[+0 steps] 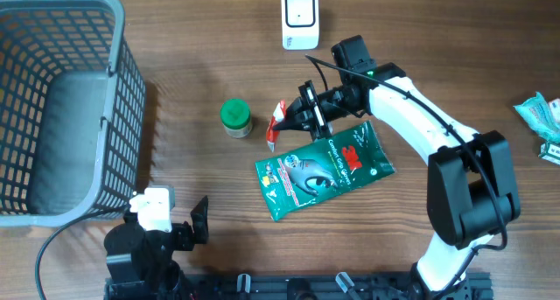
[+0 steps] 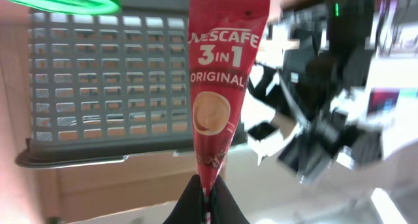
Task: Scan the item barcode
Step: 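Lift the Nescafe stick and hold it in front of the scanner, then carry the Nescafe stick to the right edge and release it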
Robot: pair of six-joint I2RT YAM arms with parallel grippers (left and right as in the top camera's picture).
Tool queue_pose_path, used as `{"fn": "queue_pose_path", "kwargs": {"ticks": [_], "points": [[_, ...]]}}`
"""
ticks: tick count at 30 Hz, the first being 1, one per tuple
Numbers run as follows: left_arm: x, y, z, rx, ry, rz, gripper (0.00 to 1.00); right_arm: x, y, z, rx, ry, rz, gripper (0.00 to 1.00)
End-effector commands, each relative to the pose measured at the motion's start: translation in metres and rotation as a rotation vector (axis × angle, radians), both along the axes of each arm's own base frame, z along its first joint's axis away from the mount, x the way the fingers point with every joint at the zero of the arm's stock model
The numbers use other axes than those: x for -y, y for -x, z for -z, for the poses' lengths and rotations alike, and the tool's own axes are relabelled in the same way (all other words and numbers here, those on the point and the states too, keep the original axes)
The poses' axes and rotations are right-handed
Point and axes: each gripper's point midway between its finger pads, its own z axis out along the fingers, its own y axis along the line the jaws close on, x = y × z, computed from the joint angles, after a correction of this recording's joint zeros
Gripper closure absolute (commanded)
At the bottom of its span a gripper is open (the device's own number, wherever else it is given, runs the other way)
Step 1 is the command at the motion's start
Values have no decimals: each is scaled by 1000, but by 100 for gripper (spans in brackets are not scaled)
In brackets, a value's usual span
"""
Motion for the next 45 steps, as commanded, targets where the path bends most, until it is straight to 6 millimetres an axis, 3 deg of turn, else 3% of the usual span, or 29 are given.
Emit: {"fn": "queue_pose_path", "kwargs": {"ticks": [1,4,7,8,11,14,18,22,25,28,34,36,38,40,43,44,45], "points": [[1,0,1,1,8,1,0,8,-11,27,467,67,-91,96],[1,0,1,1,8,1,0,17,-43,50,831,196,-153,95],[1,0,1,1,8,1,0,17,-100,44,1265,300,-160,95],[1,0,1,1,8,1,0,23,-120,43,1334,384,-121,96],[1,0,1,1,8,1,0,38,-160,35,1469,541,-29,96],[1,0,1,1,8,1,0,28,-191,22,1639,513,52,95],[1,0,1,1,8,1,0,34,-238,47,1750,653,92,95],[1,0,1,1,8,1,0,32,-283,38,1864,759,77,95],[1,0,1,1,8,0,0,30,-296,44,1871,781,66,95],[1,0,1,1,8,1,0,37,-294,72,1805,828,24,95],[1,0,1,1,8,1,0,42,-283,71,1750,798,-17,95],[1,0,1,1,8,0,0,67,-275,59,1669,835,-38,95],[1,0,1,1,8,1,0,112,-265,41,1565,906,-39,95],[1,0,1,1,8,1,0,189,-251,36,1433,1052,-76,95],[1,0,1,1,8,1,0,312,-224,67,1187,1259,-139,95],[1,0,1,1,8,1,0,365,-210,81,1072,1339,-111,95],[1,0,1,1,8,0,0,430,-191,94,949,1440,-50,96]]}}
